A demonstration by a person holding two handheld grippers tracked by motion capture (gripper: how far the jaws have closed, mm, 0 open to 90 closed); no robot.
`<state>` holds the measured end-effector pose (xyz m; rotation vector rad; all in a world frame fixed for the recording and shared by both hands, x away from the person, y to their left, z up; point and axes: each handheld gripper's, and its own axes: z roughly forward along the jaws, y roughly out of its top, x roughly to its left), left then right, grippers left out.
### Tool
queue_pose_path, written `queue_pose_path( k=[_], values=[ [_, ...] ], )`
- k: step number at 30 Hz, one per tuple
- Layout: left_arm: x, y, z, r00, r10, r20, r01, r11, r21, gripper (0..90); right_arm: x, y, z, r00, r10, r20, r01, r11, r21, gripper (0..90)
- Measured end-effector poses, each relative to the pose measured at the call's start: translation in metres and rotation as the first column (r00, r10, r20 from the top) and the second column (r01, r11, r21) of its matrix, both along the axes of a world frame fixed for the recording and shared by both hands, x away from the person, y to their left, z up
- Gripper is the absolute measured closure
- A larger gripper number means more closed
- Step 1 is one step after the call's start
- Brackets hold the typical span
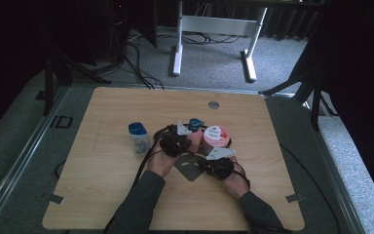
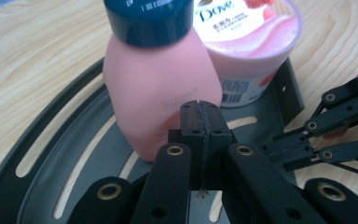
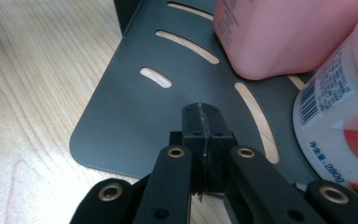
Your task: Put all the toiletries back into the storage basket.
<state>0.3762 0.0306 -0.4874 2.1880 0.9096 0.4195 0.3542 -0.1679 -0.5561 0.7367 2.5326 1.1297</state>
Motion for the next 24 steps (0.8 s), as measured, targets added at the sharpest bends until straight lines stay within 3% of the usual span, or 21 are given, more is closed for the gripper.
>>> queue_pose_path(
  k=[8, 12, 24],
  values=[
    [0.003, -0.004, -0.015, 0.9999, 0.010, -0.014, -0.009, 0.9983, 0.058, 90.0, 0.000, 0.004, -0.001, 1.0000, 0.004, -0.005, -0.004, 1.000, 0.005, 90.0],
    [0.005, -0.004, -0.018, 0.9998, 0.002, -0.022, 0.000, 0.9976, 0.069, 90.0, 0.000, 0.004, -0.001, 1.0000, 0.002, -0.004, -0.002, 1.000, 0.005, 90.0],
    [0.017, -0.001, -0.019, 0.9992, 0.035, -0.017, -0.034, 0.9964, 0.077, 90.0, 0.002, 0.005, -0.001, 1.0000, -0.005, -0.008, 0.005, 1.000, 0.005, 90.0]
  ],
)
